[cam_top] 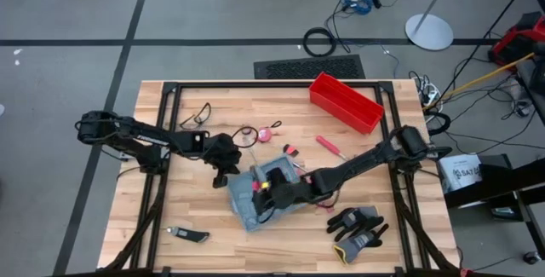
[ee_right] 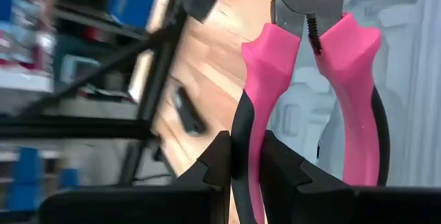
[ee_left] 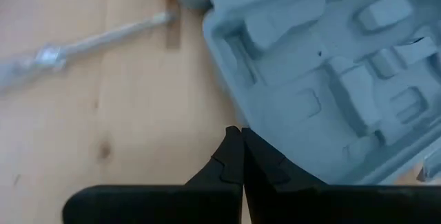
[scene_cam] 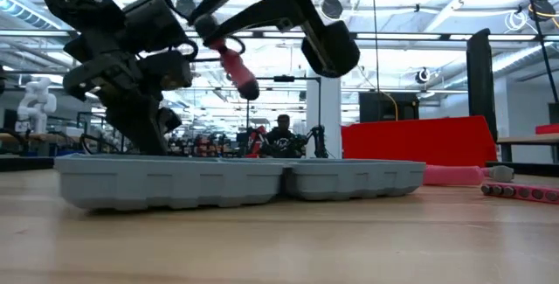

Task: Prefit tool cases
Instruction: Put the pliers into the toolbox

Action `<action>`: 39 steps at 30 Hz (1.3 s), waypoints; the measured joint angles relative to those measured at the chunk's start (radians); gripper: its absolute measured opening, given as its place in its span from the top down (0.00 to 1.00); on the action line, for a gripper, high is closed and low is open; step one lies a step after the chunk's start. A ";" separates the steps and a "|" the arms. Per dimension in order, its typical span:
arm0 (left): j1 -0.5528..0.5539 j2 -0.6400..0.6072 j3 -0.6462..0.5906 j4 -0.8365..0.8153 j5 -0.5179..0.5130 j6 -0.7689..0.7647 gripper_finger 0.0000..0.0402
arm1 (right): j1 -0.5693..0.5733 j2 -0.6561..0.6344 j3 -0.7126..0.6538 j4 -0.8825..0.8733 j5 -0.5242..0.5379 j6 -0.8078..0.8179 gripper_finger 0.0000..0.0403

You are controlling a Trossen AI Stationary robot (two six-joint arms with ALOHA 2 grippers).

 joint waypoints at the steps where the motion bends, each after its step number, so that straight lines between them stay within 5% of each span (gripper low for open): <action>1: -0.008 0.000 0.000 0.014 -0.002 -0.004 1.00 | -0.001 0.018 0.042 -0.064 -0.022 -0.008 0.90; 8: -0.024 0.000 0.000 0.023 -0.096 -0.007 1.00 | -0.006 0.176 0.398 -0.511 -0.095 -0.037 0.90; 16: -0.026 0.000 0.000 0.018 -0.149 0.034 1.00 | -0.007 0.401 0.700 -0.754 -0.190 -0.047 0.90; 39: -0.026 0.000 0.000 -0.006 -0.149 0.088 1.00 | -0.029 0.457 0.739 -0.833 -0.252 0.048 0.90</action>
